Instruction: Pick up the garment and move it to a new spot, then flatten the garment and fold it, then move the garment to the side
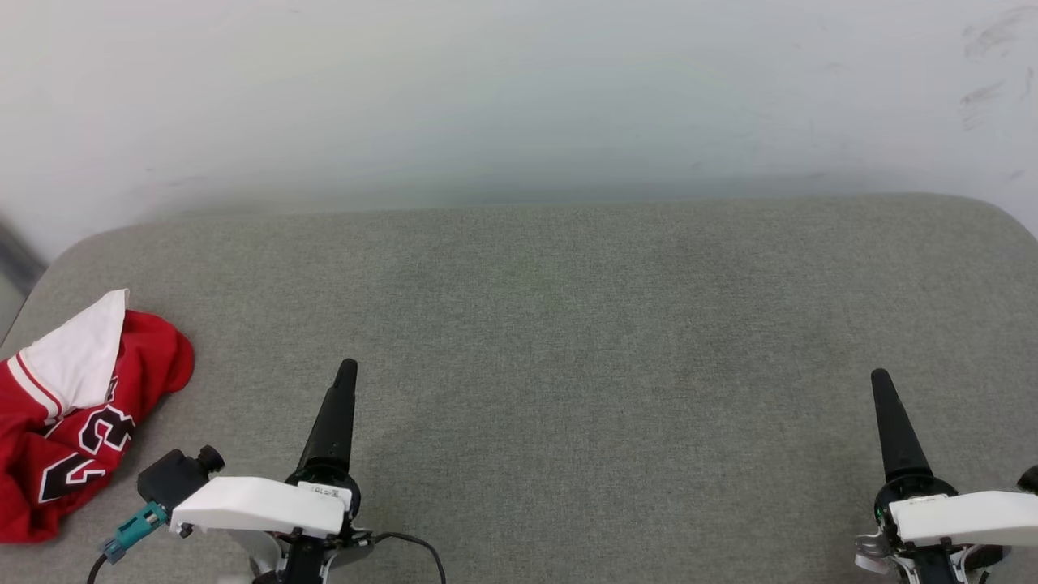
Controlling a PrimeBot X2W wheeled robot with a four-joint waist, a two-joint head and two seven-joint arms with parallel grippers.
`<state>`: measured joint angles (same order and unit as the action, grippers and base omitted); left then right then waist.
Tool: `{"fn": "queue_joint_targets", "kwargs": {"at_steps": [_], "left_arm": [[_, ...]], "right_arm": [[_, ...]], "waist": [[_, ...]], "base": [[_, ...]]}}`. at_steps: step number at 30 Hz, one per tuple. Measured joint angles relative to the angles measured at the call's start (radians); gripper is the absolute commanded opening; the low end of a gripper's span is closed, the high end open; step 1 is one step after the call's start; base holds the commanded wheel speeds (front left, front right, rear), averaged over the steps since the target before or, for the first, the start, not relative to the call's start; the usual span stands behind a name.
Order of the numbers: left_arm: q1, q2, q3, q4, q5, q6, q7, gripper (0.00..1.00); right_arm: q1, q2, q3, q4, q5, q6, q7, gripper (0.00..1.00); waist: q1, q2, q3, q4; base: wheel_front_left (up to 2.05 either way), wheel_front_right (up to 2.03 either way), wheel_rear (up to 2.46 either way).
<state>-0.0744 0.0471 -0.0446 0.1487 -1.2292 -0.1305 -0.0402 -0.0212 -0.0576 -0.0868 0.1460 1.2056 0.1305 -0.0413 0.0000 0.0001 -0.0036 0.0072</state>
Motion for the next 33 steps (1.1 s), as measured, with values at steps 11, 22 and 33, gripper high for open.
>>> {"fn": "queue_joint_targets", "kwargs": {"at_steps": [11,22,33], "left_arm": [[0.011,0.000,-0.008,-0.014,0.274,0.000,-0.035,1.00],[0.027,0.000,-0.014,-0.028,0.518,0.025,-0.070,1.00],[0.029,0.009,-0.010,-0.040,0.701,0.047,-0.101,1.00]], "right_arm": [[0.006,0.003,0.018,-0.020,-0.299,0.000,-0.037,1.00],[0.009,0.004,0.037,-0.035,-0.546,0.000,-0.060,1.00],[0.007,0.001,0.042,-0.061,-0.712,0.000,-0.054,1.00]], "waist": [[-0.0001,0.0000,-0.005,-0.004],[0.0000,0.0000,-0.006,-0.002],[0.0000,0.0000,-0.006,0.003]], "base": [[0.00,0.00,0.00],[0.00,0.00,0.00],[0.00,0.00,0.00]]}}
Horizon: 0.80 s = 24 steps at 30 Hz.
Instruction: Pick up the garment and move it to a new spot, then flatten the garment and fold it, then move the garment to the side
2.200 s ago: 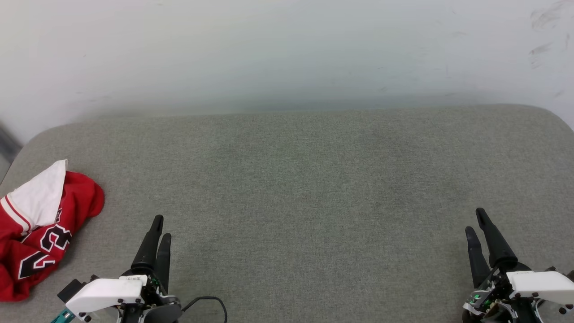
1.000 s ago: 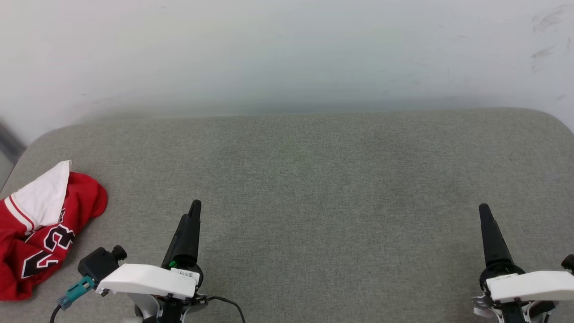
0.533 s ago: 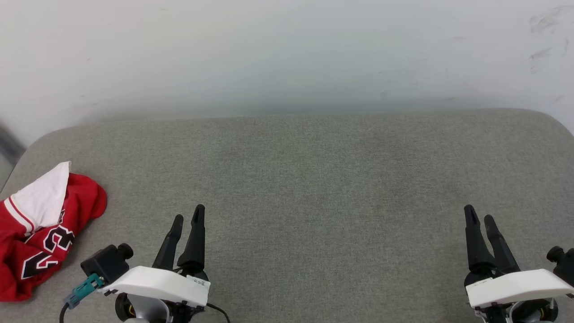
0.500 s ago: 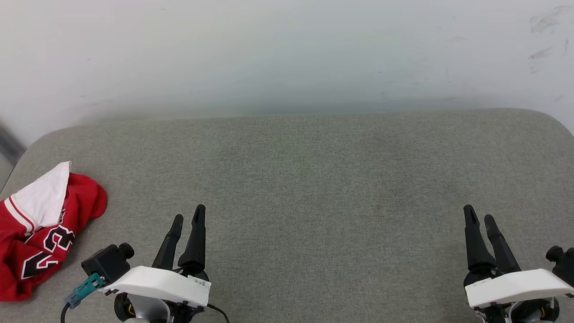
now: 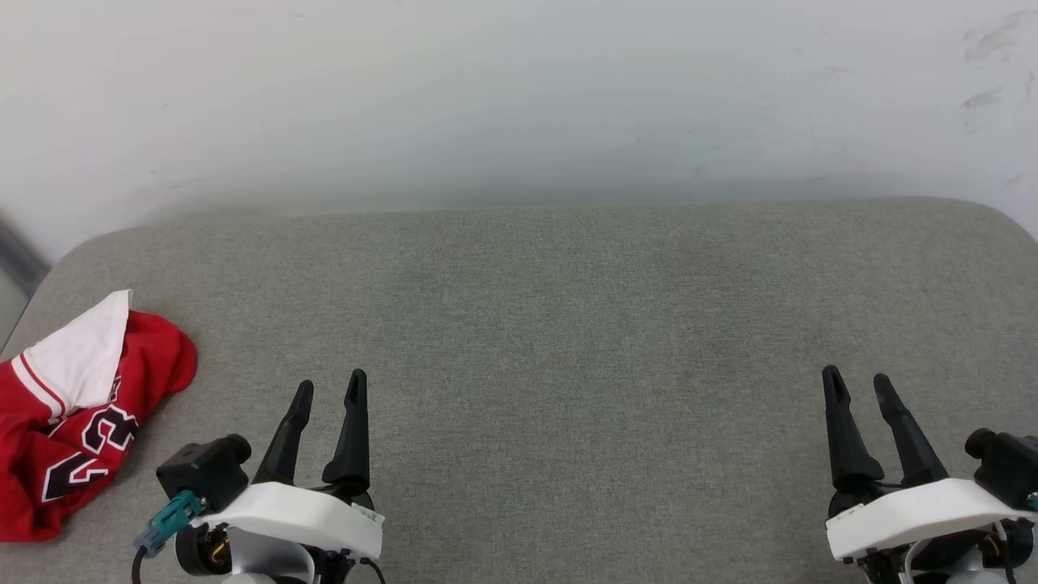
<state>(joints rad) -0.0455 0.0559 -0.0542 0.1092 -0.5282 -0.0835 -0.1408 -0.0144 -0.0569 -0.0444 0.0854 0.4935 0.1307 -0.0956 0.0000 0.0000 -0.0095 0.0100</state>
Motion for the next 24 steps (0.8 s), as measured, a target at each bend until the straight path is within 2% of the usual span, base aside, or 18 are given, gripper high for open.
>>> {"fn": "queue_joint_targets", "kwargs": {"at_steps": [12,24], "left_arm": [[0.006,0.019,-0.026,-0.005,0.151,0.029,-0.030,1.00],[0.006,0.031,-0.061,-0.001,0.261,0.049,-0.057,1.00]], "right_arm": [[0.000,-0.008,-0.002,-0.027,-0.168,0.000,0.014,1.00],[0.006,-0.006,-0.003,-0.051,-0.279,0.000,0.017,1.00]], "waist": [[0.0000,0.0000,-0.001,0.006],[0.0000,0.0000,-0.003,0.004]], "base": [[0.00,0.00,0.00],[0.00,0.00,0.00]]}}
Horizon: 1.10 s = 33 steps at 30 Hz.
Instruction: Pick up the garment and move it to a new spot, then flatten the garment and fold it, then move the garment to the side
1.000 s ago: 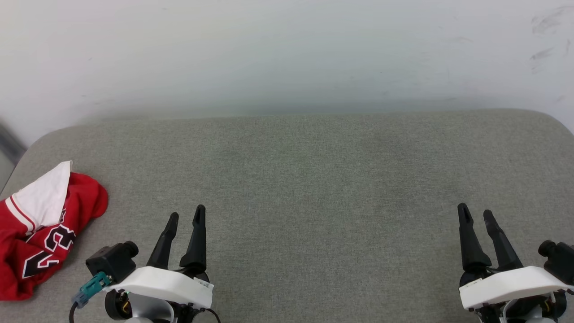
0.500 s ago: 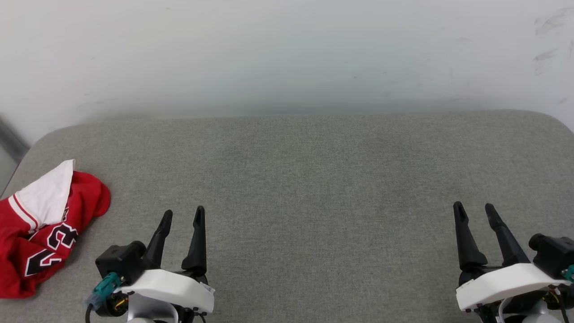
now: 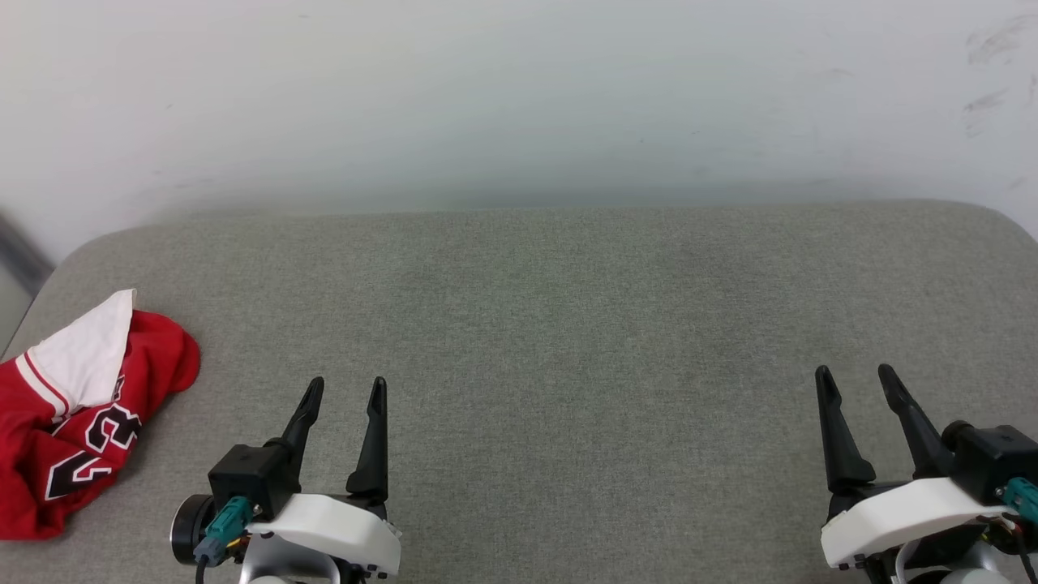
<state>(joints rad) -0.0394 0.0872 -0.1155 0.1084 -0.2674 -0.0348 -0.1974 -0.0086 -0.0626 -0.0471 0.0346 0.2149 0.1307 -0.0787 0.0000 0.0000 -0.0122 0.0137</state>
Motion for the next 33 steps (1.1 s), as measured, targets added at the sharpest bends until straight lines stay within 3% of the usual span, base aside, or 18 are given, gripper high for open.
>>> {"fn": "queue_joint_targets", "kwargs": {"at_steps": [22,33], "left_arm": [[0.000,-0.001,-0.031,0.034,0.163,0.008,-0.049,1.00],[-0.001,-0.010,-0.029,0.046,0.216,0.007,-0.064,1.00]], "right_arm": [[0.014,0.009,-0.003,-0.015,-0.138,0.000,-0.009,1.00],[0.014,0.010,-0.010,-0.012,-0.153,0.000,-0.026,1.00]], "waist": [[0.0000,0.0000,-0.008,-0.002],[0.0000,0.0000,-0.011,0.002]], "base": [[0.00,0.00,0.00],[0.00,0.00,0.00]]}}
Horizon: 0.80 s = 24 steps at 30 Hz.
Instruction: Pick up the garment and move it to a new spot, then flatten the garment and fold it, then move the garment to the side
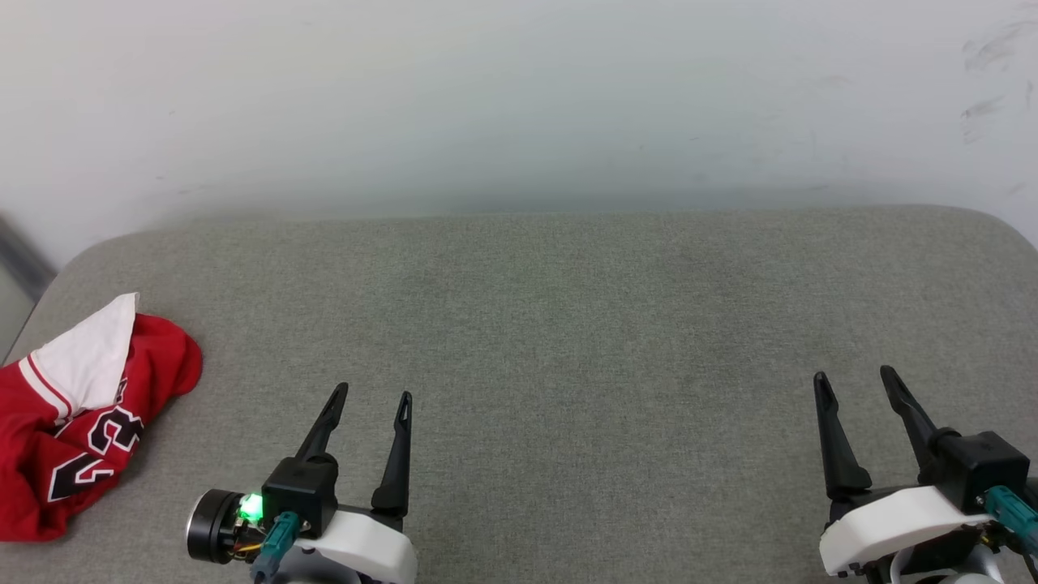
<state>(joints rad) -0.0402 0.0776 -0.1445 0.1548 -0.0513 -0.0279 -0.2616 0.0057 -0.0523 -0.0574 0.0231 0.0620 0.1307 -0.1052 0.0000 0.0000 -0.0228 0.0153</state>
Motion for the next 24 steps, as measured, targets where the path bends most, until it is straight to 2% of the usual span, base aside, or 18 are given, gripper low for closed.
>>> {"fn": "queue_joint_targets", "kwargs": {"at_steps": [14,24], "left_arm": [[-0.005,-0.015,0.022,0.014,-0.021,-0.015,-0.001,1.00],[-0.016,-0.018,0.047,0.016,-0.013,-0.011,-0.001,1.00]], "right_arm": [[-0.004,0.000,-0.005,0.020,0.021,0.000,-0.017,1.00],[-0.005,0.001,0.027,0.011,0.017,0.000,-0.017,1.00]], "waist": [[0.0000,0.0000,-0.002,0.013],[0.0000,0.0000,0.003,0.087]], "base": [[0.00,0.00,0.00],[0.00,0.00,0.00]]}}
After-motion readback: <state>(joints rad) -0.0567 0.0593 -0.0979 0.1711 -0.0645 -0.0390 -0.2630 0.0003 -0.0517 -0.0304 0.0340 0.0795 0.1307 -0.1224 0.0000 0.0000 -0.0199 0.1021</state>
